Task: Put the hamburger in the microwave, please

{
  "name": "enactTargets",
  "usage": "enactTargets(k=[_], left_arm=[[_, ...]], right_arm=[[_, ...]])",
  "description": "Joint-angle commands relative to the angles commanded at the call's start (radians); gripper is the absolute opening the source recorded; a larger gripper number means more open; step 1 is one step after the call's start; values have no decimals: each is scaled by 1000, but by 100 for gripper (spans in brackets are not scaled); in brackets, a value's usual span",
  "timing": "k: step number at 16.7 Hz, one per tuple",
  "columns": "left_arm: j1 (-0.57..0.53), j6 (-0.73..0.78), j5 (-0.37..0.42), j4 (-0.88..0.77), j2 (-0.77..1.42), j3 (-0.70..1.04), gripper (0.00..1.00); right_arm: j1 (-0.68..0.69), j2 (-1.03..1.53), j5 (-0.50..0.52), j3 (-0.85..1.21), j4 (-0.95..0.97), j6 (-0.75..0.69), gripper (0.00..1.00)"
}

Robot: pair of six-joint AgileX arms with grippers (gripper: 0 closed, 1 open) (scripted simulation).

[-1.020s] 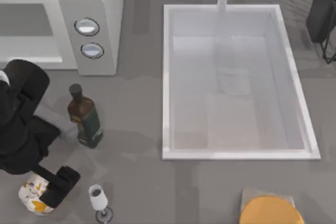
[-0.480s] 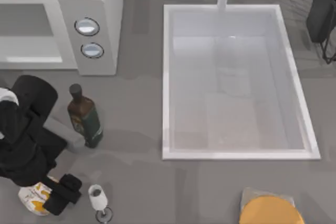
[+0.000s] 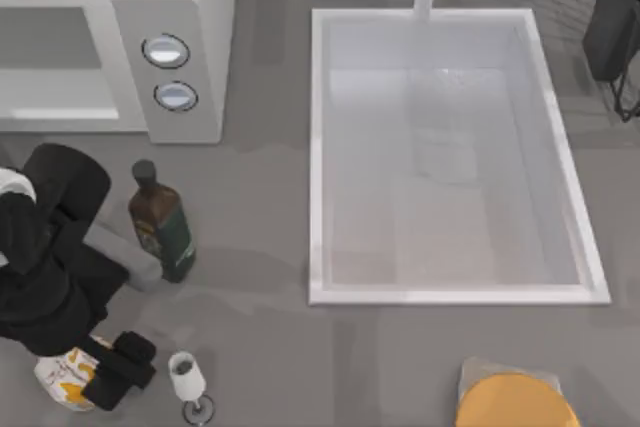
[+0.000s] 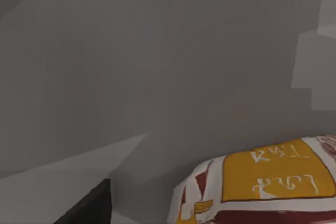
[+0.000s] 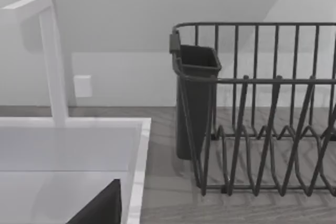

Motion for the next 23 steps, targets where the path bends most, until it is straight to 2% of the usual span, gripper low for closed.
enactTargets(k=[6,14,15,19,23], left_arm=[[0,0,0,0,0,0,2],[0,0,0,0,0,0,0],[9,3,7,-79,-73,38,0],[49,-4,-13,-119,-81,75,0],[79,-10,-16,-252,-134,188,0]], right_arm=[[0,0,0,0,0,0,100],[0,0,0,0,0,0,100],[0,0,0,0,0,0,100],[0,0,0,0,0,0,100],[0,0,0,0,0,0,100]])
